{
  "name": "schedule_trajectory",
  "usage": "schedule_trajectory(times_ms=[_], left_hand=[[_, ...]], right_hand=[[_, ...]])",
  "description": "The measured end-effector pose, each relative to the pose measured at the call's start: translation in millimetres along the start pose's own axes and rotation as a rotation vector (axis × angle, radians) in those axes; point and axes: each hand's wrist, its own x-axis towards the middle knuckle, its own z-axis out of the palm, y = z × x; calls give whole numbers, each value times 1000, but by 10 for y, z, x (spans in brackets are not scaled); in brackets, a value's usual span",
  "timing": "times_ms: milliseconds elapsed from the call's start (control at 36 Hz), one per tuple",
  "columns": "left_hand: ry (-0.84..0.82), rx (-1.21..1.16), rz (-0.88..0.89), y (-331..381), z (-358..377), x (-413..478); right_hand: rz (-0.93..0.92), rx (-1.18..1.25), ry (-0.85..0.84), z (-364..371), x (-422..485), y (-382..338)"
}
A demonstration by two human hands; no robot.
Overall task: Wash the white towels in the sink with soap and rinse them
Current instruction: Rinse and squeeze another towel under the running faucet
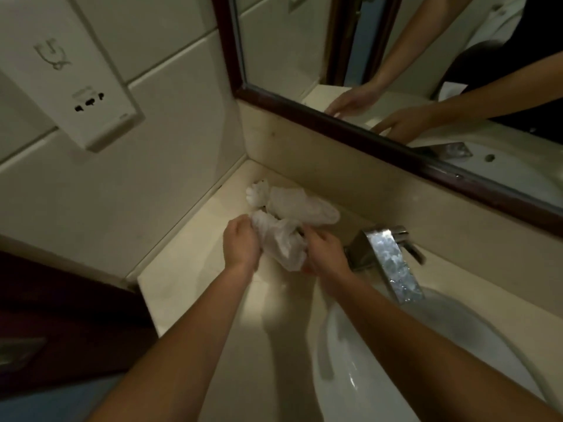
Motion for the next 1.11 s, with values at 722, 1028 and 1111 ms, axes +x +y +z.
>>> schedule_trajectory(times_ms=[722, 1028, 1111], left_hand=[[-378, 237, 649, -552, 1500, -3604], [-730, 610, 541, -1175, 2321, -4899], [-773, 659, 538, -1429, 2457, -5028]], right_hand=[[-216, -168, 160, -3162, -2386, 958], [-166, -302, 423, -4465, -2837, 1842], [-97, -314, 474, -4685, -2908, 2098]])
